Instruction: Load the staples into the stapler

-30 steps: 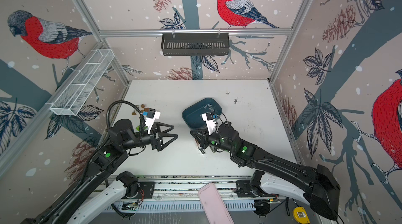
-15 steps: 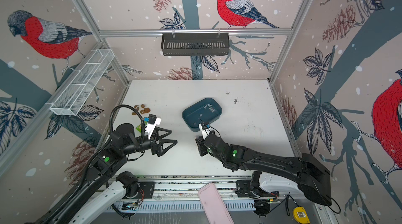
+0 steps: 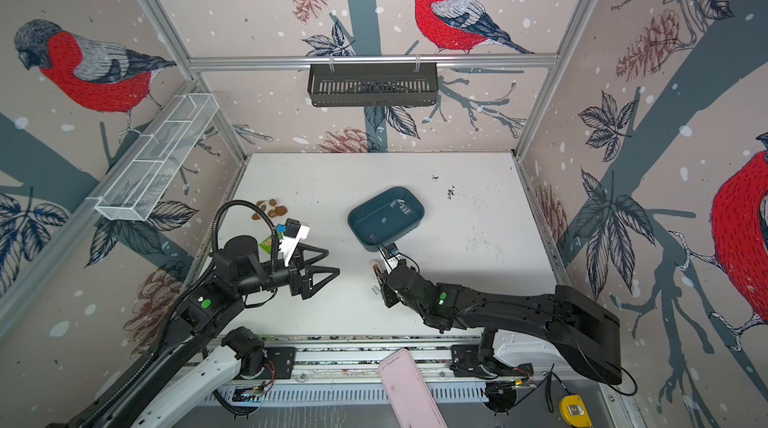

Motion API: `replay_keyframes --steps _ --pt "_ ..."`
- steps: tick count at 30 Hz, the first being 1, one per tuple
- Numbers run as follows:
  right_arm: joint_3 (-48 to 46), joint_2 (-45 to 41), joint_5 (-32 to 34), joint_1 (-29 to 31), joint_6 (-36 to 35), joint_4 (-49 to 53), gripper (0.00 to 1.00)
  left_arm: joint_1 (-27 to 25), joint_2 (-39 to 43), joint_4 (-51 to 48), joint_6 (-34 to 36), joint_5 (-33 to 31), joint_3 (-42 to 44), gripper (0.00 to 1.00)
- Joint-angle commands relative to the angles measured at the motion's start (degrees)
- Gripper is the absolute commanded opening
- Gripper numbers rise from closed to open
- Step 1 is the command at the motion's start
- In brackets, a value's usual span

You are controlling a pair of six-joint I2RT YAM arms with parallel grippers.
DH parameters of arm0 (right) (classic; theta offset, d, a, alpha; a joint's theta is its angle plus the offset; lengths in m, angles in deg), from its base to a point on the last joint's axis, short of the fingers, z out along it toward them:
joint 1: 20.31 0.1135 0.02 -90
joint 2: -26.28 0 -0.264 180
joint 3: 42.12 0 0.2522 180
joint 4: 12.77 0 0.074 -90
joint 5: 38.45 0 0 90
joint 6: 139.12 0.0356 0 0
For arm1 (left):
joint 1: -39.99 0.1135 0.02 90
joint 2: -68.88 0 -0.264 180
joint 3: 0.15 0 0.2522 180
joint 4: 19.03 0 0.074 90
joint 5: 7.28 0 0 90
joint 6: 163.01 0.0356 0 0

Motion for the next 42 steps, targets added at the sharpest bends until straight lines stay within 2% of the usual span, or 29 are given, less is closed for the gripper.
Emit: replay_keyframes --steps 1,4,9,14,17,19,22,27,34,39,42 --pt "-0.17 -0.92 -1.97 -0.07 -0.84 -2.33 0.2 -0.36 -0.27 0.5 -0.1 -2.08 0.05 0.98" --pt "-0.64 -1.93 -4.01 -0.11 -0.16 -1.33 0.2 -1.77 -1.64 -0.34 -0.62 -4.47 -0.06 0.97" --pt "-2.19 -4.94 -6.53 -0.21 3.2 1.99 0.23 -5.73 -6.47 -2.24 -3.68 -11.71 -0.33 0.9" --pt "-3.81 -4.09 -10.17 0.27 7.19 4.53 0.28 -7.71 -13.13 3.5 -9.2 -12.9 3.18 0.76" --pt "-6.05 -4.46 -8.41 0.68 9.34 4.23 0.29 -13.25 -18.55 4.6 -10.93 -20.14 3.28 0.64" --pt "-6.48 -4.55 -7.82 0.85 10.5 5.03 0.32 -14.63 -22.2 4.48 -13.11 -22.54 3.02 0.57" --pt "-6.76 -3.62 -4.97 1.44 12.23 7.12 0.38 -16.99 -26.86 5.82 -16.16 -26.51 3.76 0.56" --pt "-8.13 -2.24 -3.41 2.12 13.83 4.66 0.39 -20.2 -33.31 10.8 -22.4 -28.84 4.72 0.53" --pt "-8.81 -3.0 -1.65 2.89 13.74 2.78 0.39 -24.87 -43.04 12.08 -29.0 -33.47 0.38 0.46" --pt "-10.22 -6.81 -0.94 2.88 13.13 2.56 0.38 -29.62 -49.05 5.97 -32.41 -40.84 -6.05 0.38" --pt "-11.4 -10.07 -0.92 2.87 12.96 2.85 0.38 -30.87 -51.88 3.82 -34.39 -42.69 -8.08 0.35"
